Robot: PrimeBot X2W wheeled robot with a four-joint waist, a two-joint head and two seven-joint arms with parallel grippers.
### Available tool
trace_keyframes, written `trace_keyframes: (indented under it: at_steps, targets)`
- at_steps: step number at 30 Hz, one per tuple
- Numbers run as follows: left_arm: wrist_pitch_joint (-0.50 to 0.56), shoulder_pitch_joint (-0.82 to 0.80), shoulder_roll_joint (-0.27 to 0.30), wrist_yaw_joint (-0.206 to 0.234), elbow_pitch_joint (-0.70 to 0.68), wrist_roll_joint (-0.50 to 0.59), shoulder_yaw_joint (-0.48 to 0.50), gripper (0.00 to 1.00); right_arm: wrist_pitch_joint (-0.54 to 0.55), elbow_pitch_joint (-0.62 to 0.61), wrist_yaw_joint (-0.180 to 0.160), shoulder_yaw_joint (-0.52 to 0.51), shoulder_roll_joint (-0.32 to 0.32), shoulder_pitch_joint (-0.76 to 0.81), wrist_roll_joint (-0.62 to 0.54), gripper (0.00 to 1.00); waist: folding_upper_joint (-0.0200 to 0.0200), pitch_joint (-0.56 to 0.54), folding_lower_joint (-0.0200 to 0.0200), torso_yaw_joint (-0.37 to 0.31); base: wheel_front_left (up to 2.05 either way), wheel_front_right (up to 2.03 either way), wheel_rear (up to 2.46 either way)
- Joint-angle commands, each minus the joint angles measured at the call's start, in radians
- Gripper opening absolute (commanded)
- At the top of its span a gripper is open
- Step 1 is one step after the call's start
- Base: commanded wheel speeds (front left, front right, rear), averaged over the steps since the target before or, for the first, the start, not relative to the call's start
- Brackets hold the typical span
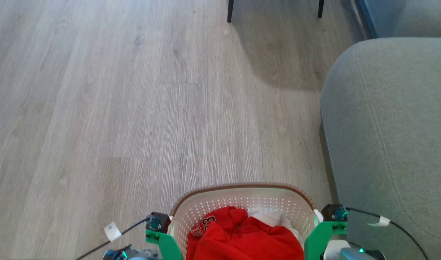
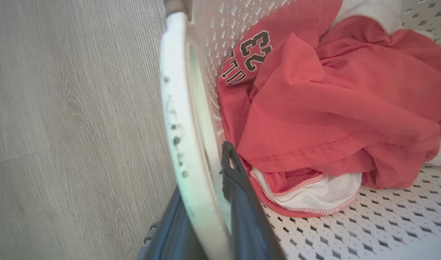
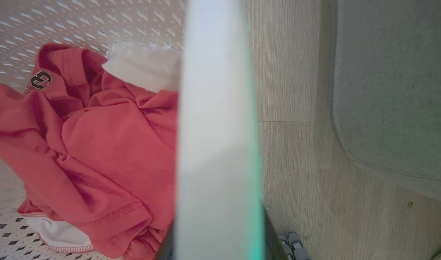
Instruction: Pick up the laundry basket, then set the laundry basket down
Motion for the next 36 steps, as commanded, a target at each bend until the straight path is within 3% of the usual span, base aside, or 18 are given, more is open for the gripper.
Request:
trace_keyframes:
  at_steps: [1, 36]
  targets:
    - [-0.009, -0.037, 0.044, 0.007, 0.013, -0.002, 0.007, 0.00, -0.010, -0.007, 0.001, 0.031, -0.013, -0.004, 0.011, 0.00, -0.0001, -0.008, 0.0002, 0.004, 0.00, 0.00, 0.00]
    - [-0.005, -0.021, 0.044, 0.002, 0.036, -0.024, -0.027, 0.00, -0.050, 0.023, 0.001, 0.219, -0.013, -0.022, 0.196, 0.00, -0.0001, -0.032, 0.0002, 0.000, 0.00, 0.00, 0.00]
